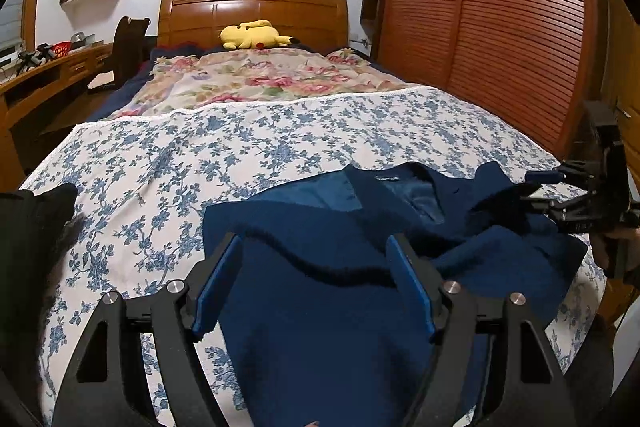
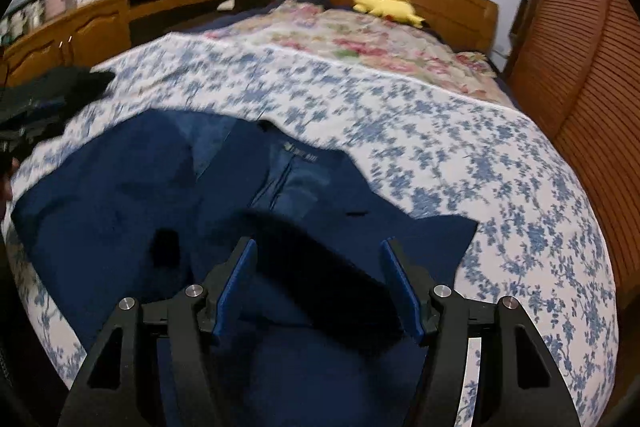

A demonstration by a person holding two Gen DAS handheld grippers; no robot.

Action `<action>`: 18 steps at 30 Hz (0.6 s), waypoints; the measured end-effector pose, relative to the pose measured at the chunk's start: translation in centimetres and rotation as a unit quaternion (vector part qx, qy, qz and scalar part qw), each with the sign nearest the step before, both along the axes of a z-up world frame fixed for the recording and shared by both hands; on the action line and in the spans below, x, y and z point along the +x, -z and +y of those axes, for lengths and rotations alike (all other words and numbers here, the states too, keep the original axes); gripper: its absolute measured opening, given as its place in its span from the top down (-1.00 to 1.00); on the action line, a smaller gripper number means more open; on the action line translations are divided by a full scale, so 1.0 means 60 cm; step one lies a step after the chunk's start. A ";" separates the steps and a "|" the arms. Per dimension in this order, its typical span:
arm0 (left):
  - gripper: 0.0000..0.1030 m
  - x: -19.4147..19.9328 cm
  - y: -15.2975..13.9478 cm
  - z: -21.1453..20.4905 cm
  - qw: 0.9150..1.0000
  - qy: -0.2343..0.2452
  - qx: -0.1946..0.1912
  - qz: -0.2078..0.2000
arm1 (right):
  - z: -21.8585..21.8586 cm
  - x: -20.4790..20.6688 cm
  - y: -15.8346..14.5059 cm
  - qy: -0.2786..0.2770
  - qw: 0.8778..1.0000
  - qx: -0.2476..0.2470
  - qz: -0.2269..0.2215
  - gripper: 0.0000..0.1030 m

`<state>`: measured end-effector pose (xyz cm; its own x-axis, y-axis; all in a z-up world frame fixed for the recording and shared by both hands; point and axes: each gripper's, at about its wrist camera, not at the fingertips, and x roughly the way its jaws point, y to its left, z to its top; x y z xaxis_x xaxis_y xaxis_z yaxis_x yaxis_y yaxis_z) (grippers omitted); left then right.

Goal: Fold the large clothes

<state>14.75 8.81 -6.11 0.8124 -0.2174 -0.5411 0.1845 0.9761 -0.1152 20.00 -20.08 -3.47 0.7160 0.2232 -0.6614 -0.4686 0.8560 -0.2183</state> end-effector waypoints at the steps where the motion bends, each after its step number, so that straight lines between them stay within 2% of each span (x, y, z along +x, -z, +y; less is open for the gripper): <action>1: -0.45 0.000 0.001 0.002 1.000 -0.002 0.001 0.001 | 0.004 0.006 0.005 0.000 1.000 -0.014 0.005 -0.27; 5: -0.45 0.000 0.002 0.009 1.000 -0.010 0.004 0.001 | 0.012 0.046 0.020 0.011 0.998 -0.049 0.027 -0.27; 6: -0.45 0.000 0.002 0.011 1.000 -0.011 0.003 0.001 | 0.014 0.055 0.020 0.012 0.998 -0.052 0.028 -0.17; 7: -0.46 0.000 0.002 0.013 1.000 -0.012 0.002 0.002 | 0.017 0.066 0.021 0.009 0.998 -0.055 0.030 0.24; 8: -0.46 0.000 0.002 0.015 1.000 -0.014 0.002 0.002 | 0.022 0.079 0.023 0.006 0.997 -0.061 0.036 0.53; 9: -0.46 -0.001 0.003 0.017 1.000 -0.015 0.001 0.002 | 0.029 0.091 0.025 0.005 0.997 -0.072 0.038 0.90; 13: -0.46 -0.001 0.008 0.026 1.000 -0.021 -0.004 0.004 | 0.069 0.138 0.012 -0.012 0.994 -0.111 0.009 0.95; 18: -0.46 0.001 0.009 0.037 1.000 -0.028 -0.011 0.004 | 0.139 0.199 -0.009 -0.034 0.991 -0.125 -0.010 0.95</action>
<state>14.82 11.03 -6.63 0.8196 -0.1838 -0.5426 0.1288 0.9820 -0.1382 31.94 -11.74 -2.90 0.7189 0.1022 -0.6876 -0.5168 0.7401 -0.4304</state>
